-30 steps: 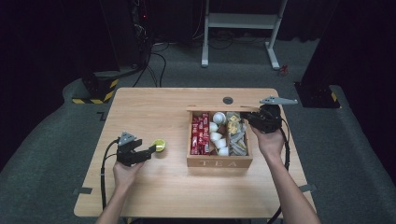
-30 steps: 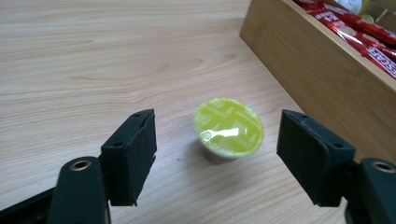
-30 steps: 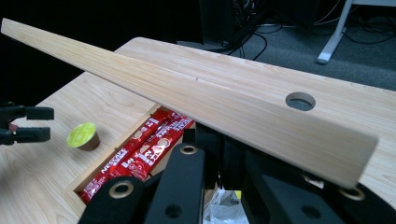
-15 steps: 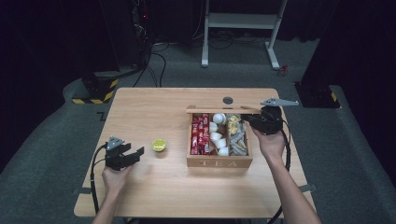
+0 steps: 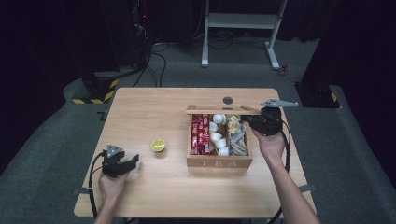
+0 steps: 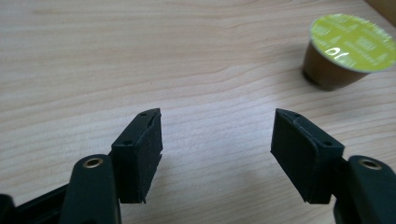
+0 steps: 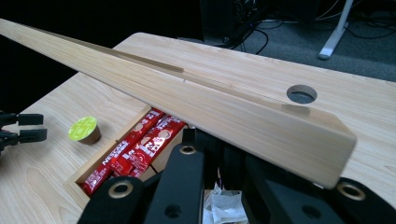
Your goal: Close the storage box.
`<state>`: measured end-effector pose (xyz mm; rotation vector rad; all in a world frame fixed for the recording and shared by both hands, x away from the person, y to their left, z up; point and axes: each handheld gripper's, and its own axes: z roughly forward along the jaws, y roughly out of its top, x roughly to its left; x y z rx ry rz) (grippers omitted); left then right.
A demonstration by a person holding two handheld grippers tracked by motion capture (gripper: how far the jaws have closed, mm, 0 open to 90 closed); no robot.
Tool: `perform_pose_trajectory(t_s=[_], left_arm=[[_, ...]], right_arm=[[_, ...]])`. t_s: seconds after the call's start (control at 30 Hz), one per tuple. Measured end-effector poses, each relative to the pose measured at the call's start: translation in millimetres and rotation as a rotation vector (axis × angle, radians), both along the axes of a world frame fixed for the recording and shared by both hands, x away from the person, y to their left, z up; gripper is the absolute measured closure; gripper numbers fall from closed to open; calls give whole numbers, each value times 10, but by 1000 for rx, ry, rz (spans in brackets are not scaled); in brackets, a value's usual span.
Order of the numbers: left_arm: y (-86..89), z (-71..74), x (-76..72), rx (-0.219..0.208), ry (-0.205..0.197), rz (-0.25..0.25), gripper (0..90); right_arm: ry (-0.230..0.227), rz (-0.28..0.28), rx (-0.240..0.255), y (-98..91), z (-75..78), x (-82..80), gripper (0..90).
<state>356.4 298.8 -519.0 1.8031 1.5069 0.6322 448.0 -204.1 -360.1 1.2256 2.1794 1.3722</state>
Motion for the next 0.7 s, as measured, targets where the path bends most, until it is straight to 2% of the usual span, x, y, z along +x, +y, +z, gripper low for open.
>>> perform_pose_trajectory(t_s=[0.13,0.27,0.4,0.47,0.53,0.7], left_arm=[[35,-68,-16,-13,11,21,339],[47,-90,-24,-12,4,32,336],[34,-90,-4,21,9,29,333],[-33,-92,-4,84,12,15,318],[-58,-92,-3,79,14,-6,309],[-56,-94,1,75,15,-5,296]], right_arm=[[2,0,-5,6,-13,-1,880],[6,0,-15,8,-11,-4,880],[7,-5,-18,12,-9,-7,880],[-2,-6,-14,11,-11,-4,880],[-3,-9,-3,13,-29,-7,879],[-3,-4,-13,5,-69,-35,879]])
